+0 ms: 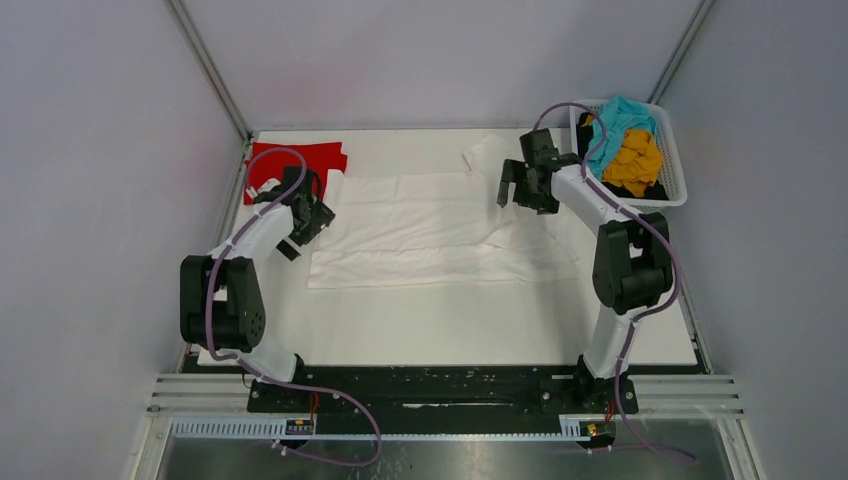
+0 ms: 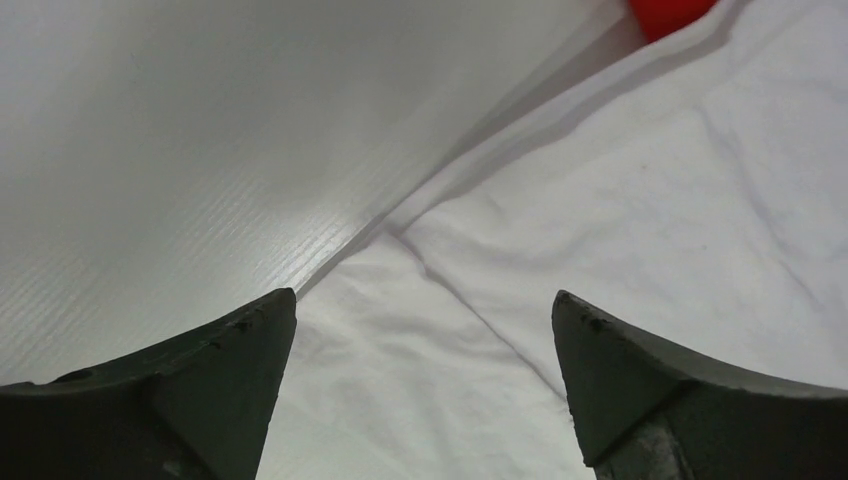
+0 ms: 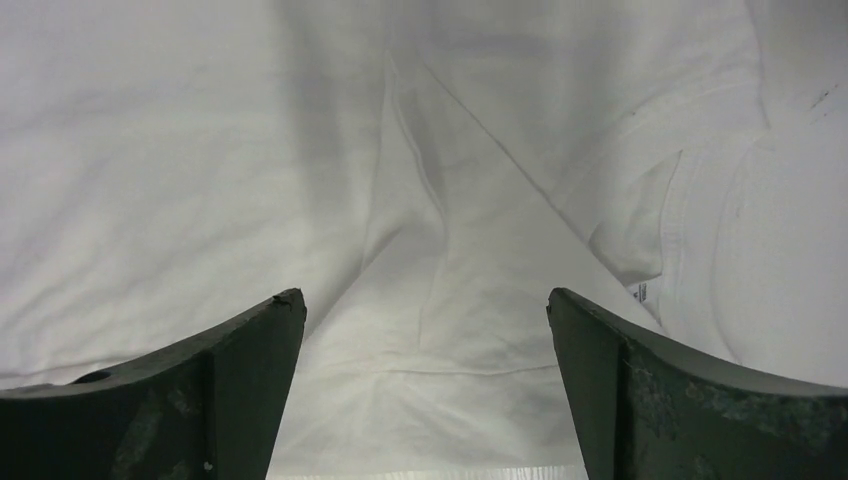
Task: Fold and stack the t-shirts
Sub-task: Fold the flattened tshirt in 1/3 of the way
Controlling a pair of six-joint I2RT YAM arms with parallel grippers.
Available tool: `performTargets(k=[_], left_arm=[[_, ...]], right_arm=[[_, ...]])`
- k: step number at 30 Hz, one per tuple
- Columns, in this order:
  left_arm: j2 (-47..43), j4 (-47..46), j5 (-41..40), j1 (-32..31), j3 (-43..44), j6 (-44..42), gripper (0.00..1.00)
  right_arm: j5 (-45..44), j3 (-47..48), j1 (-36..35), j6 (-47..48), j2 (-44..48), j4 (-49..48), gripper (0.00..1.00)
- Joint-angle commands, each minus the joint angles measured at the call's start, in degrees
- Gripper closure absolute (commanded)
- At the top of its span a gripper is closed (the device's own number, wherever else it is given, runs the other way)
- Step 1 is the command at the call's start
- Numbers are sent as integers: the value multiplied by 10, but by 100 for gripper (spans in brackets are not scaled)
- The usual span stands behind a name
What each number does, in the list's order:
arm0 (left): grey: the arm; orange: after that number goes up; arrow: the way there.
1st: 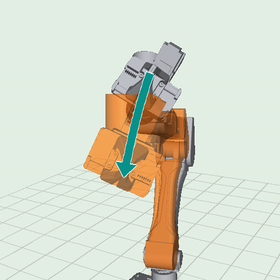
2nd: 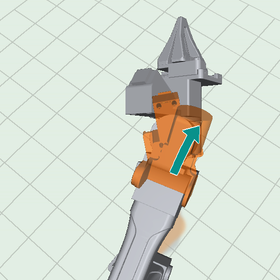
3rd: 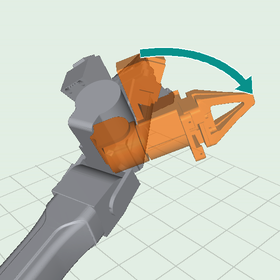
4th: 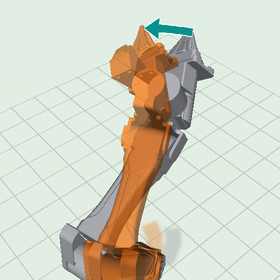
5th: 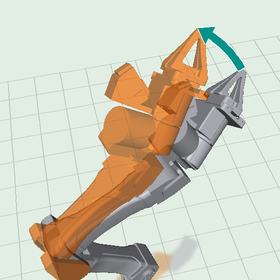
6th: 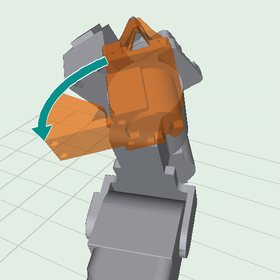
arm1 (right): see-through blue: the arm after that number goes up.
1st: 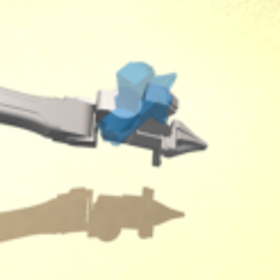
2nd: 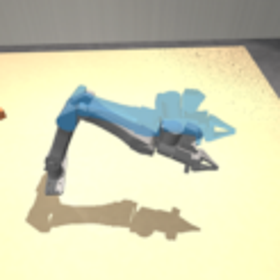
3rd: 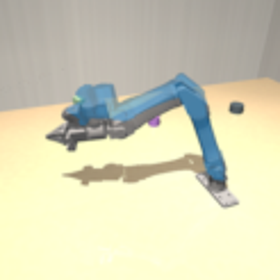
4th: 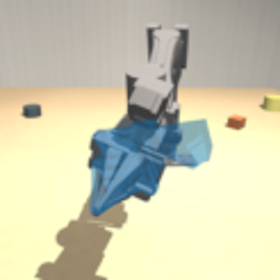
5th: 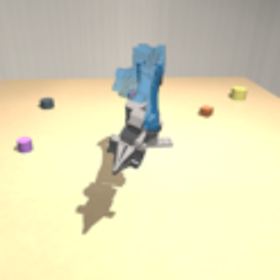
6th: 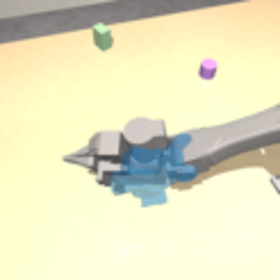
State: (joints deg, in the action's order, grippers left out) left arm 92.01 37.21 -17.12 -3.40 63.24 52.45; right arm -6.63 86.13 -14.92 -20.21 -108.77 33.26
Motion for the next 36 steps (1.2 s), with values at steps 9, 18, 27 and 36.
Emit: performTargets(k=[9, 18, 27, 36], left_arm=[[-116, -54, 112, -2, -85, -78, 1], [-123, -65, 120, -2, -116, -82, 1], [-123, -67, 119, -2, -112, -83, 1], [-123, -78, 136, -2, -107, -72, 1]], right_arm=[[210, -240, 0, -88, 143, -187, 1], [197, -233, 0, -103, 85, -219, 0], [226, -200, -6, -126, 35, -250, 1], [232, -107, -35, -179, -11, -258, 1]])
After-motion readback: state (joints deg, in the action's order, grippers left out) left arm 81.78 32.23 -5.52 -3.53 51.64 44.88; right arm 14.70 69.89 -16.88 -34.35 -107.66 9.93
